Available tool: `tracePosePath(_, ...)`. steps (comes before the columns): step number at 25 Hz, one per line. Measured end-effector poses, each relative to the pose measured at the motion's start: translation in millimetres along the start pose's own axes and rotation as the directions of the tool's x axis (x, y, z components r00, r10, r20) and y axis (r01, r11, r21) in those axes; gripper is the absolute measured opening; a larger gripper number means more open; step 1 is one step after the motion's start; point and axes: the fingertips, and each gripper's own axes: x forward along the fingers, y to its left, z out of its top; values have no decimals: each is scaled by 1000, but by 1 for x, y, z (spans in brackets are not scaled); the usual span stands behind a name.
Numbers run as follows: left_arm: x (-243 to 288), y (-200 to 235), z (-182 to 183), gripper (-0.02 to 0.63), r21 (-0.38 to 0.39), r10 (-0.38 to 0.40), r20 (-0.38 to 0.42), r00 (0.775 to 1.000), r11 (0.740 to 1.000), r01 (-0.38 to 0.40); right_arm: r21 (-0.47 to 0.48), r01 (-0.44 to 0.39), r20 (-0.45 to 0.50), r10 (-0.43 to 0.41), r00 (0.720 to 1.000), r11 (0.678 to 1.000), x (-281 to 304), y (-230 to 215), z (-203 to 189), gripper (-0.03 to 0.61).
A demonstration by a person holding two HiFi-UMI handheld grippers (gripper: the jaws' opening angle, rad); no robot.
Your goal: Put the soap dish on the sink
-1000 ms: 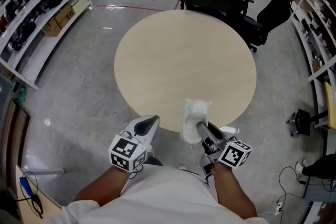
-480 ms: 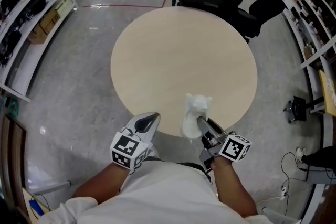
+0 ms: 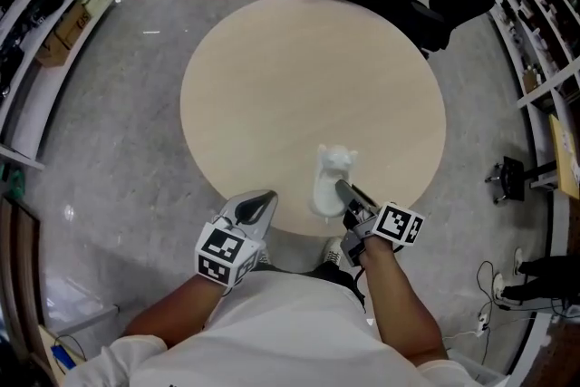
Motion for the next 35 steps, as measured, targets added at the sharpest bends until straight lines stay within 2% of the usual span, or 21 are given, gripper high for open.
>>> tracePosePath(2,4,1,-6,8,-20,29,-7,1000,999,-29,11,9,-44,-8,999,1000,12,-17,0,137)
tracePosePath(7,17,-9,-7,8,-15,88,2,996,996,-88,49,47,-174,-38,984,998,37,-60,-16,137)
tracePosePath(12,24,-15,-8,8,-80,134,-1,991,988,-134,172,88,-243,-44,969,981,53,-97,-27,137)
tracePosePath(18,18,-11,-16,8,-131,174,-26,984,976,-176,254,112,-276,-39,960,961,66,-116,-36,137)
tracePosePath(25,9,-5,-12,8,-122,193,-24,981,973,-195,327,131,-300,-28,954,936,82,-127,-41,138)
tracePosePath(35,2,-2,-14,8,-121,194,-23,981,973,-195,302,152,-317,-51,947,941,89,-130,-42,167)
